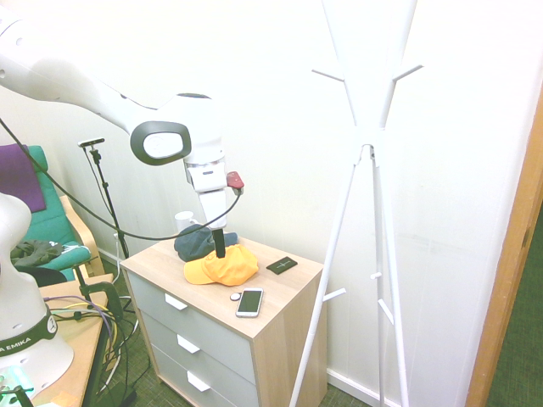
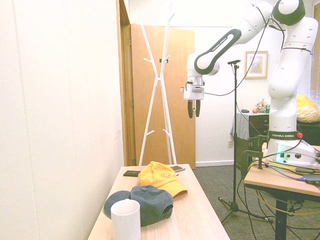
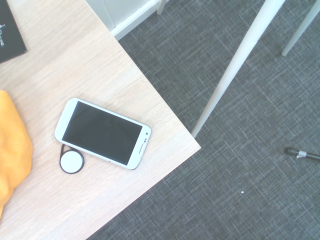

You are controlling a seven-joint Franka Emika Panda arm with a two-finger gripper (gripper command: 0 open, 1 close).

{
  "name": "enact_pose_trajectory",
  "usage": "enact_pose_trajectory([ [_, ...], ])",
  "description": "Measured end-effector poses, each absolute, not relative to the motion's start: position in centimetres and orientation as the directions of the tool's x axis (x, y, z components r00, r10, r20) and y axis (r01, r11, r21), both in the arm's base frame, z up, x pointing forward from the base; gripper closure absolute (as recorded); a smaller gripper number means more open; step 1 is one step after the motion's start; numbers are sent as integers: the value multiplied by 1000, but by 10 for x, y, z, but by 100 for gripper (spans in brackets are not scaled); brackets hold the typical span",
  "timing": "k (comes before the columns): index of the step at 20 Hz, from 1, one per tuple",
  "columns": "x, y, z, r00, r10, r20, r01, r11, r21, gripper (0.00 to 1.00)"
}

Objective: Hang the cap

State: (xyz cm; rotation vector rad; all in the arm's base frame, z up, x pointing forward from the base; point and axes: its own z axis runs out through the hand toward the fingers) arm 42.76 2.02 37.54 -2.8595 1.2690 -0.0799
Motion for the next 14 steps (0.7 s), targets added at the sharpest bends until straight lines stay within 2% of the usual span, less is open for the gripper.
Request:
enact_pose_trajectory([
  [6,449,34,352,689,-722,68,-719,-692,-62,0],
  [14,499,143,285,763,-641,84,-634,-768,-91,0],
])
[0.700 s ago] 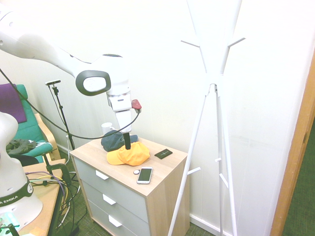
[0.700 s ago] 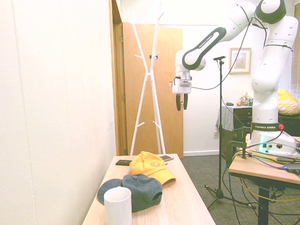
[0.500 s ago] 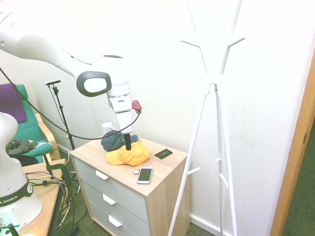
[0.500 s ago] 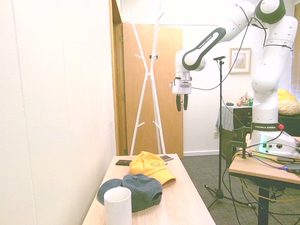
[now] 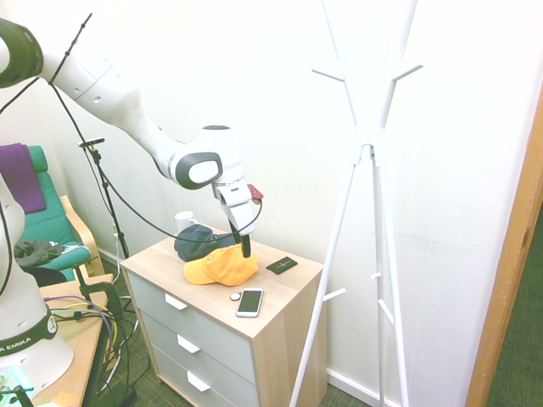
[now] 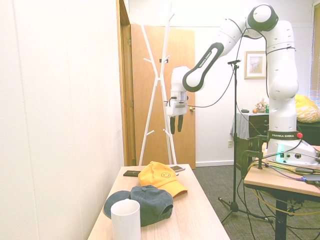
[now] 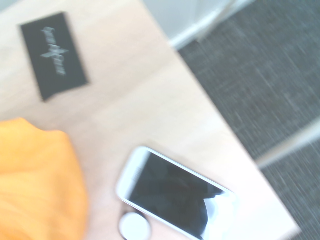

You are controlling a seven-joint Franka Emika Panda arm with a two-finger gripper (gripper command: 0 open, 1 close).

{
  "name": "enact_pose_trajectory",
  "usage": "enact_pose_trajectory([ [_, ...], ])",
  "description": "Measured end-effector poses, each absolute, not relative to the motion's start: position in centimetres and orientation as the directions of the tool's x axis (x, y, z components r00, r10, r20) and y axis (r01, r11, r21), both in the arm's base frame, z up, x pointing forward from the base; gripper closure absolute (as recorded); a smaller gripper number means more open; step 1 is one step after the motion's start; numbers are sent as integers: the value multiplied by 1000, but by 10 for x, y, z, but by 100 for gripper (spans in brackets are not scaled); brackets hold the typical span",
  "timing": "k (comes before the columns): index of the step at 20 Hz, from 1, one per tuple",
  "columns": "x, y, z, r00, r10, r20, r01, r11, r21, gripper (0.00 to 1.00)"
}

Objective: Hang the cap

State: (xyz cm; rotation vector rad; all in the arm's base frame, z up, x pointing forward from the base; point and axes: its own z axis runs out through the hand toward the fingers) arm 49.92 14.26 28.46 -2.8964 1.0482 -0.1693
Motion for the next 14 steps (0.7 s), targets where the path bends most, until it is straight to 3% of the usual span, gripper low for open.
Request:
enact_pose_trajectory([
  [14,546,292,205,813,-582,21,-579,-811,-82,0],
])
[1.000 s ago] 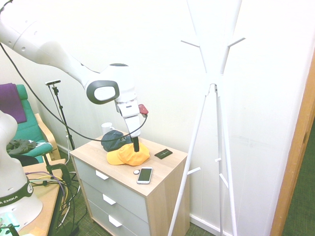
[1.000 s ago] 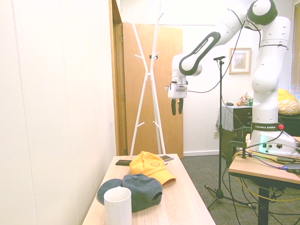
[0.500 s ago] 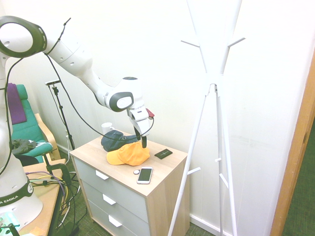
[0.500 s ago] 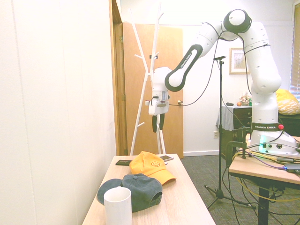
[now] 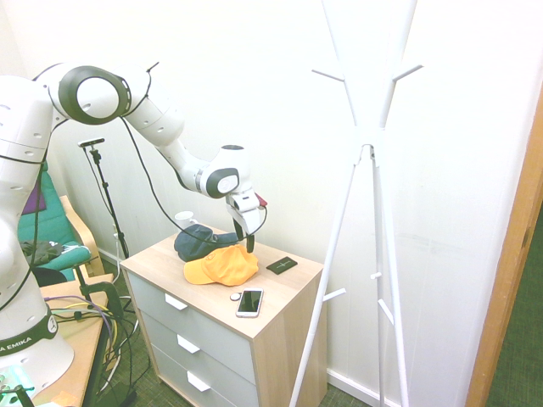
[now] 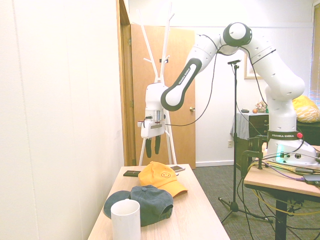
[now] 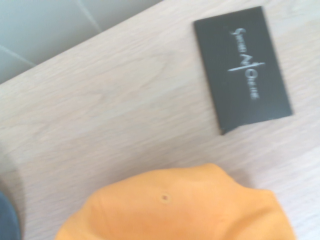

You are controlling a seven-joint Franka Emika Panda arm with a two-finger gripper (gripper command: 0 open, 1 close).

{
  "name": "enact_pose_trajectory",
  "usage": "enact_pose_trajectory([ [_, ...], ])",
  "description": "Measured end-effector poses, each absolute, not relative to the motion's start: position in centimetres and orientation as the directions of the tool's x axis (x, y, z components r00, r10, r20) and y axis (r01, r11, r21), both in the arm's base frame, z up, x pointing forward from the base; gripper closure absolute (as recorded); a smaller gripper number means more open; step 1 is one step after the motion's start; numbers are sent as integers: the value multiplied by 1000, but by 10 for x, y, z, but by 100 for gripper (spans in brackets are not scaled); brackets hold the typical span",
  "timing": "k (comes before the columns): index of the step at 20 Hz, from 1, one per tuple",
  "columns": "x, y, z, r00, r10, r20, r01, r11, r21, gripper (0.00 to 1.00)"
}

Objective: Hang the cap

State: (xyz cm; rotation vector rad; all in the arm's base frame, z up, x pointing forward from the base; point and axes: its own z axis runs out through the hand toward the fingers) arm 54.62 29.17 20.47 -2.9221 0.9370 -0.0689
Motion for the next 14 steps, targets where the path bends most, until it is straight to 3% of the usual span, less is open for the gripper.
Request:
enact_pose_trajectory([
  [5,539,323,192,833,-553,10,-552,-832,-59,0],
  [6,536,327,191,834,-551,10,-550,-834,-56,100],
  [14,534,325,188,821,-570,15,-569,-821,-33,100],
])
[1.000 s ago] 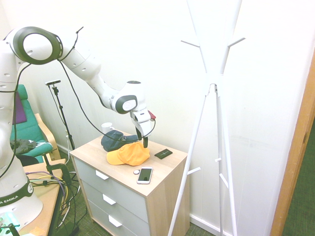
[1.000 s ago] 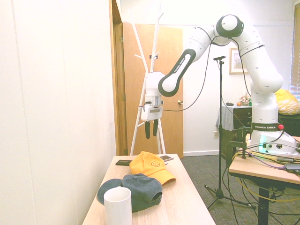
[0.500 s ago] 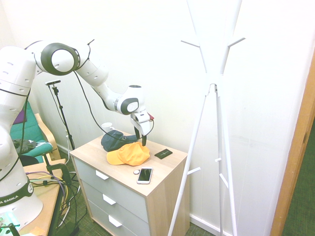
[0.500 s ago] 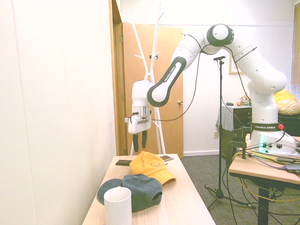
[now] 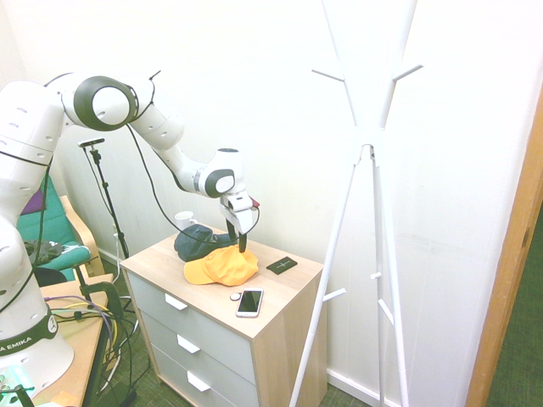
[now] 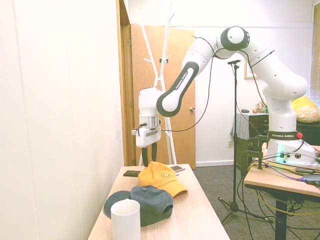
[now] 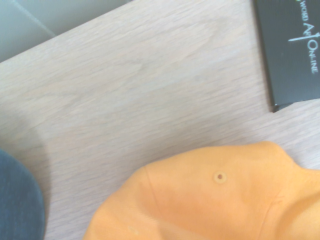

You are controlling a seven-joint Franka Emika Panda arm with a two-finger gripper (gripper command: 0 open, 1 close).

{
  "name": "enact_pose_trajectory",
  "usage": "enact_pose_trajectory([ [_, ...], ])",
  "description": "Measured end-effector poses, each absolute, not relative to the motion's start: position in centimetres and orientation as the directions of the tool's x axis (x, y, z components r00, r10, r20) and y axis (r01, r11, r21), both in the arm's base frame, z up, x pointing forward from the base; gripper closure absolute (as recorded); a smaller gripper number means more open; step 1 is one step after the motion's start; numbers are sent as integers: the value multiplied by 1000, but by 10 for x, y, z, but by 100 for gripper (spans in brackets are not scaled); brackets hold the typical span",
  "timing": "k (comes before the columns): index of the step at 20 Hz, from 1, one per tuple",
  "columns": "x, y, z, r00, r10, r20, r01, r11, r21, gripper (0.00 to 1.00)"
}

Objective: Hang the cap

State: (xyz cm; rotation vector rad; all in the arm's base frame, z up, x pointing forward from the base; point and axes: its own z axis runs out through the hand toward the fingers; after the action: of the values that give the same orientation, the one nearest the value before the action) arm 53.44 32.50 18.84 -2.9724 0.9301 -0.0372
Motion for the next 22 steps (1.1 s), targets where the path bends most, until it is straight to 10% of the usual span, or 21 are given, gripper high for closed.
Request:
enact_pose_trajectory([
  [22,532,311,179,805,-594,7,-594,-805,19,100],
])
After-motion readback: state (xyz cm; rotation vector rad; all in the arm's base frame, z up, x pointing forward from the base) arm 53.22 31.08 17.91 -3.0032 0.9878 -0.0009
